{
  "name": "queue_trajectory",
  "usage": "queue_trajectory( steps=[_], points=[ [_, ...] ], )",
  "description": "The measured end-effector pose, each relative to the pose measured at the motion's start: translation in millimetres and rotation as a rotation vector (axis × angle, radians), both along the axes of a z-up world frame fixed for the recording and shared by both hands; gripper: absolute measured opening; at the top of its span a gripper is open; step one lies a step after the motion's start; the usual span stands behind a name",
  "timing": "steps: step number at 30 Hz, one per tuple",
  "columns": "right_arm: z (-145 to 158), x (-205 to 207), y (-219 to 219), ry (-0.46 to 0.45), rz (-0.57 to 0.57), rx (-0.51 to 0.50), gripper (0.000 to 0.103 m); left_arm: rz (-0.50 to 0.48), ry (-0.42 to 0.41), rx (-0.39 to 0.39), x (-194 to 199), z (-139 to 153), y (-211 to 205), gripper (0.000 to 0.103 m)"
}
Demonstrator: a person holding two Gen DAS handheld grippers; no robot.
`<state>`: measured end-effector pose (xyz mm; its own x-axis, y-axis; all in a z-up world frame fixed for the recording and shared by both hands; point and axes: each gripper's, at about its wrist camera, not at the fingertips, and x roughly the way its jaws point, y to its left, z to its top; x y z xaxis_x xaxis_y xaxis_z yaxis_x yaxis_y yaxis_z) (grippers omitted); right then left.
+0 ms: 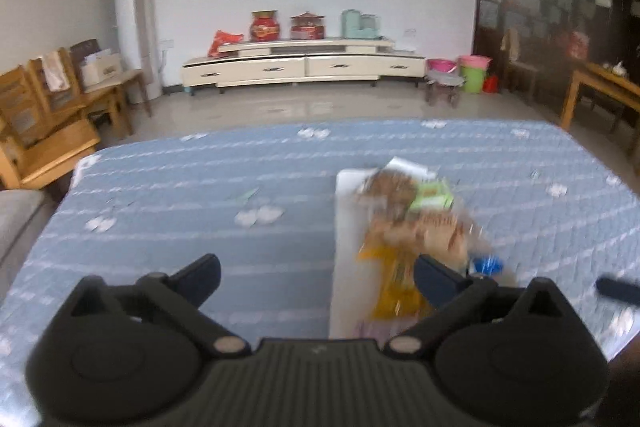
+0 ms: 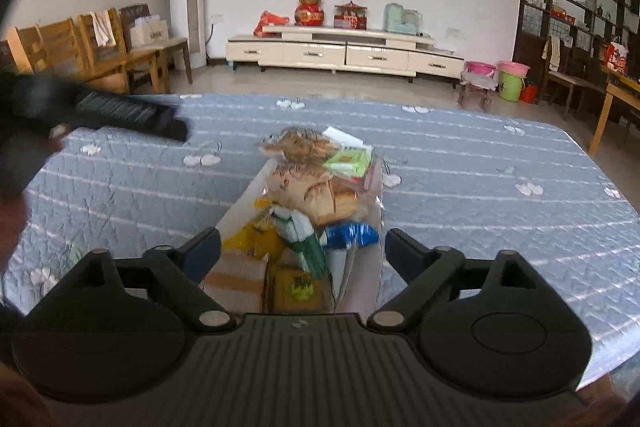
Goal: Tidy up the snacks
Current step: 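Withdraw both open tools away from the paper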
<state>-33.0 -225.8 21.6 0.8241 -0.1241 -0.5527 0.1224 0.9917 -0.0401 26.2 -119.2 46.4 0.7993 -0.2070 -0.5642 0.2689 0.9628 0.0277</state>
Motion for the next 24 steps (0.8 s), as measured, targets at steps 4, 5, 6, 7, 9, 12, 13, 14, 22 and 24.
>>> queue_trajectory(
  steps=[4,5,6,7,9,12,13,14,22,24],
  points=[
    [-7,-10,-2,0.054,-0.041,0.035,0.103,0.028,0.046,-0.012,-26,-13,5,0.102],
    [-7,-10,0,0.067,-0.053,0.040,0.103,0.030,0.055,-0.011,-29,-16,4,0.102],
    [-9,-12,0,0.076,-0.068,0.039,0.103,0.034,0.058,-0.006,-32,-18,4,0.102],
    [-8,-11,1,0.082,-0.076,0.036,0.103,0.038,0.061,0.000,-35,-21,4,0.102],
    [-10,-15,2,0.091,-0.082,0.033,0.103,0.034,0.071,0.012,-36,-25,2,0.102],
    [-11,-21,7,0.092,-0.083,0.022,0.103,0.039,0.078,0.022,-39,-28,2,0.102],
    [-12,-22,7,0.091,-0.083,0.020,0.103,0.041,0.079,0.020,-41,-28,2,0.102],
    [-12,-22,7,0.091,-0.084,0.019,0.103,0.043,0.078,0.019,-42,-29,3,0.102],
    [-14,-21,6,0.095,-0.073,0.020,0.103,0.050,0.091,0.034,-45,-36,3,0.102],
    [-14,-21,6,0.096,-0.072,0.018,0.103,0.049,0.095,0.038,-44,-37,2,0.102]
  ],
)
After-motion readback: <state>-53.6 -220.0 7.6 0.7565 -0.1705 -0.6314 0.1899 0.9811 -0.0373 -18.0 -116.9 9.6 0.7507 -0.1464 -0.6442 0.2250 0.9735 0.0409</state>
